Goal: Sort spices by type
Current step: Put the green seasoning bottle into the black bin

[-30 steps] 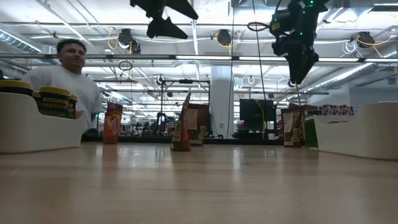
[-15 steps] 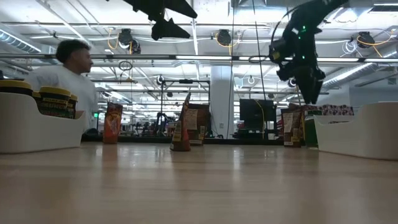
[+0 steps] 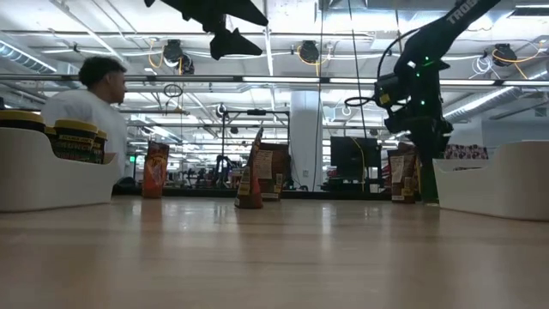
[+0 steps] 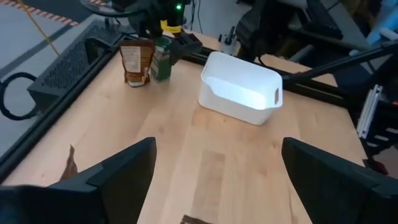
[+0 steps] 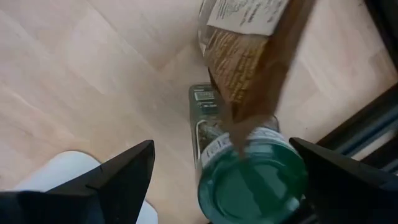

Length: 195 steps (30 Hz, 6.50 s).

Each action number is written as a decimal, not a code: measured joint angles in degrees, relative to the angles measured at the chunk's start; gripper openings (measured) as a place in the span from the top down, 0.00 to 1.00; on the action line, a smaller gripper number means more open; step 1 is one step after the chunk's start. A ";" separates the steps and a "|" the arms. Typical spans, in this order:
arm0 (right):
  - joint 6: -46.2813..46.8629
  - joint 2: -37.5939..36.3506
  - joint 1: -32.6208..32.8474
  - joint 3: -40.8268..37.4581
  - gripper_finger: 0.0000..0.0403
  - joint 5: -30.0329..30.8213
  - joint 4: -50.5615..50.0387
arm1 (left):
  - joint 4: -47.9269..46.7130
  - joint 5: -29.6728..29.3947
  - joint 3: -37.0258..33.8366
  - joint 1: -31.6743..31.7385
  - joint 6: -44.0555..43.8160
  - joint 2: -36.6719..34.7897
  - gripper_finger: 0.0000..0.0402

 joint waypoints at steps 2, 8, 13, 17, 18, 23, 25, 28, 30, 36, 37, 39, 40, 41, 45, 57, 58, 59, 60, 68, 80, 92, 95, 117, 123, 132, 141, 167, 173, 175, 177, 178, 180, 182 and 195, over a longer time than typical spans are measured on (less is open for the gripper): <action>0.03 0.00 0.03 -0.91 0.13 0.12 0.45 | -0.24 0.22 0.00 0.00 -0.06 0.00 0.13; -0.05 0.00 0.02 -2.32 0.20 0.04 1.80 | -0.23 0.26 0.00 0.00 -0.17 0.00 0.13; -0.32 0.00 0.02 -2.32 0.31 -0.03 2.61 | -0.23 0.26 0.00 -0.04 -0.18 0.00 0.13; -0.84 0.00 0.02 -2.32 0.42 -0.09 2.49 | -0.22 0.26 0.00 -0.04 -0.20 0.00 0.13; -0.88 0.00 0.02 -2.32 0.45 -0.11 2.23 | -0.23 0.26 0.00 -0.04 -0.20 0.00 0.13; -0.82 -0.10 0.04 -2.22 0.58 -0.44 0.11 | -0.23 0.38 0.00 -0.18 -0.22 0.00 0.13; -0.25 -0.22 0.04 -2.19 0.58 -0.49 -0.98 | -0.21 0.43 0.00 -0.43 -0.22 0.00 0.13; 0.82 -1.02 0.48 -2.34 0.58 -0.45 -2.46 | -0.23 0.45 0.00 -0.83 -0.17 0.00 0.13; 1.26 -2.19 1.32 -2.34 0.57 -0.31 -2.25 | -0.23 0.47 0.00 -1.11 -0.17 0.00 0.13; 3.70 -6.02 5.04 -2.27 0.52 -0.49 -3.19 | -0.23 0.47 0.00 -2.03 0.23 -0.03 0.13; 4.39 -6.54 5.71 -1.99 0.52 -0.49 -4.18 | -0.30 0.47 0.00 -2.08 0.41 -0.18 0.13; 6.06 -7.23 7.05 -0.68 0.54 -0.49 -6.57 | -0.44 0.47 -0.02 -2.08 0.92 -0.86 0.13; 6.81 -7.59 7.81 0.20 0.55 -0.47 -7.69 | -0.35 0.47 -0.02 -2.07 1.30 -1.26 0.13; 7.44 -7.80 8.57 1.33 0.56 -0.51 -8.92 | -0.26 0.47 -0.02 -2.05 1.38 -1.71 0.13; 9.87 -8.11 12.54 6.64 0.57 -0.49 -12.06 | -0.52 0.47 -0.02 -2.05 1.97 -3.68 0.13; 20.10 -8.13 27.28 22.53 0.56 -5.26 -7.85 | -3.31 0.43 -0.02 -2.05 4.90 -8.55 0.13; 20.81 -8.13 28.66 22.78 0.56 -5.59 -6.93 | -3.86 0.43 -0.02 -2.05 5.22 -8.63 0.13; 21.60 -8.13 30.02 22.81 0.56 -6.24 -5.80 | -4.40 0.44 -0.02 -2.05 5.79 -8.61 0.13; 22.51 -8.10 31.41 22.81 0.56 -6.54 -4.75 | -4.86 0.45 -0.02 -2.05 6.08 -8.57 0.13; 29.92 -2.74 40.84 22.84 0.56 -6.53 0.69 | -8.10 1.39 -0.02 -2.05 9.86 -8.53 0.13; 43.92 3.91 52.07 22.84 0.55 -8.03 9.29 | -10.37 4.07 -0.02 -2.05 15.67 -8.52 0.13; 52.77 16.45 58.72 34.19 0.55 -10.45 10.70 | -11.91 11.00 -0.02 -2.05 18.43 -8.52 0.13; 52.05 20.53 59.37 39.67 0.55 -10.42 7.39 | -12.46 11.88 -0.02 -2.05 18.41 -8.52 0.13; 32.40 31.71 58.88 53.13 0.55 -7.45 -2.76 | -33.90 2.74 -0.02 -8.55 6.30 -8.52 0.13; 30.86 34.11 59.16 53.15 0.55 -7.46 -2.41 | -39.70 -4.29 -0.10 -13.97 -0.47 -8.70 0.13; 31.68 36.03 59.30 53.11 0.55 -7.52 -2.63 | -38.03 -12.26 -3.68 -23.02 -7.99 -8.90 0.13; 31.18 38.25 59.30 53.09 0.55 -7.67 -4.94 | -33.90 -14.28 -7.32 -26.13 -12.38 -8.90 0.13; 27.70 38.58 59.28 53.09 0.50 -7.72 -4.04 | -33.06 -15.09 -7.78 -26.75 -13.75 -8.90 0.13; 27.90 38.56 59.25 53.09 0.39 -7.66 -3.99 | -33.06 -15.09 -7.76 -26.75 -13.75 -8.90 0.13; 27.90 38.53 59.25 53.09 0.37 -7.55 -4.00 | -33.06 -15.09 -7.76 -26.75 -13.73 -8.90 0.13; 27.70 38.53 59.25 53.09 0.36 -7.53 -3.98 | -33.06 -15.09 -7.76 -26.75 -13.73 -8.90 0.13; 27.61 38.53 59.25 53.09 0.36 -7.53 -3.92 | -33.07 -15.09 -7.76 -26.75 -13.73 -8.90 0.13; 27.52 38.52 59.25 53.09 0.36 -7.53 -3.67 | -33.07 -15.09 -7.76 -26.75 -13.73 -8.90 0.13; 27.50 38.50 59.28 53.14 0.36 -7.58 -3.83 | -33.08 -15.13 -7.76 -26.75 -13.72 -8.90 0.13; 24.81 36.92 59.30 59.99 0.36 -7.74 -10.38 | -33.18 -15.22 -7.74 -26.73 -13.29 -8.90 0.13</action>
